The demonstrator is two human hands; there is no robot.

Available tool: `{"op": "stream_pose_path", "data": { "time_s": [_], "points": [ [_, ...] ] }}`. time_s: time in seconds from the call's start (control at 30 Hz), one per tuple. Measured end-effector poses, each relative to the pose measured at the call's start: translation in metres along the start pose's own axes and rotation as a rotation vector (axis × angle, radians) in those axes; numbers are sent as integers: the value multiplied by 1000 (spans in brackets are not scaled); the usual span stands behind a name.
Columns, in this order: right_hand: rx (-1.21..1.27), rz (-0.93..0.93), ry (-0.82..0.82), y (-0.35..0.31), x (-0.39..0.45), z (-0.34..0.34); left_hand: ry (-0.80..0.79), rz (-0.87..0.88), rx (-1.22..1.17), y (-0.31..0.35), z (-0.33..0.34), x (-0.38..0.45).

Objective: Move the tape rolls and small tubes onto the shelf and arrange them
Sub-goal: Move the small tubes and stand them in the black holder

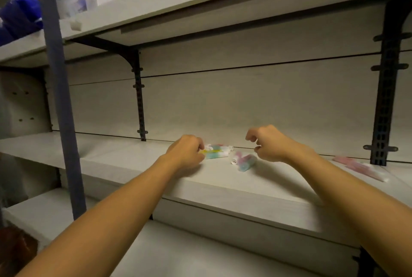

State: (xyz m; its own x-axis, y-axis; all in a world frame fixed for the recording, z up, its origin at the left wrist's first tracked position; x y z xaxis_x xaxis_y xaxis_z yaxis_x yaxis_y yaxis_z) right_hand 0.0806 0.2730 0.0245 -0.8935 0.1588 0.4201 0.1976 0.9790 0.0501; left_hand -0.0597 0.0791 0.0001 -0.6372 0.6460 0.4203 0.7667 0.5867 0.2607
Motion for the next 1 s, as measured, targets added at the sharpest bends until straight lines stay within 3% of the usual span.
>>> {"op": "stream_pose_path", "data": {
  "time_s": [0.53, 0.87, 1.0],
  "points": [
    [-94, 63, -20, 5, -12, 19, -195, 158, 104, 1, 44, 57],
    [-104, -1, -20, -18, -7, 31, -183, 187, -58, -3, 55, 61],
    [-96, 8, -61, -20, -5, 28, -72, 199, -325, -4, 33, 63]
  ]
}}
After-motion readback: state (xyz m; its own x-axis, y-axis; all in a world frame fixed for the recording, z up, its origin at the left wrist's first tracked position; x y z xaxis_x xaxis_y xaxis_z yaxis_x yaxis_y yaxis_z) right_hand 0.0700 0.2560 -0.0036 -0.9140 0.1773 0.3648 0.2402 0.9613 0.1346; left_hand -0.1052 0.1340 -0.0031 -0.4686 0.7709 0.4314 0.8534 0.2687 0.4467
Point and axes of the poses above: each hand's wrist, its own x-axis towards the middle knuckle, its own z-axis out of the palm, y = z × x, the point moved 5 cm from there along x, towards the middle knuckle, and after that the axes turned 8 degrees about -x, right-handed, at the moved point
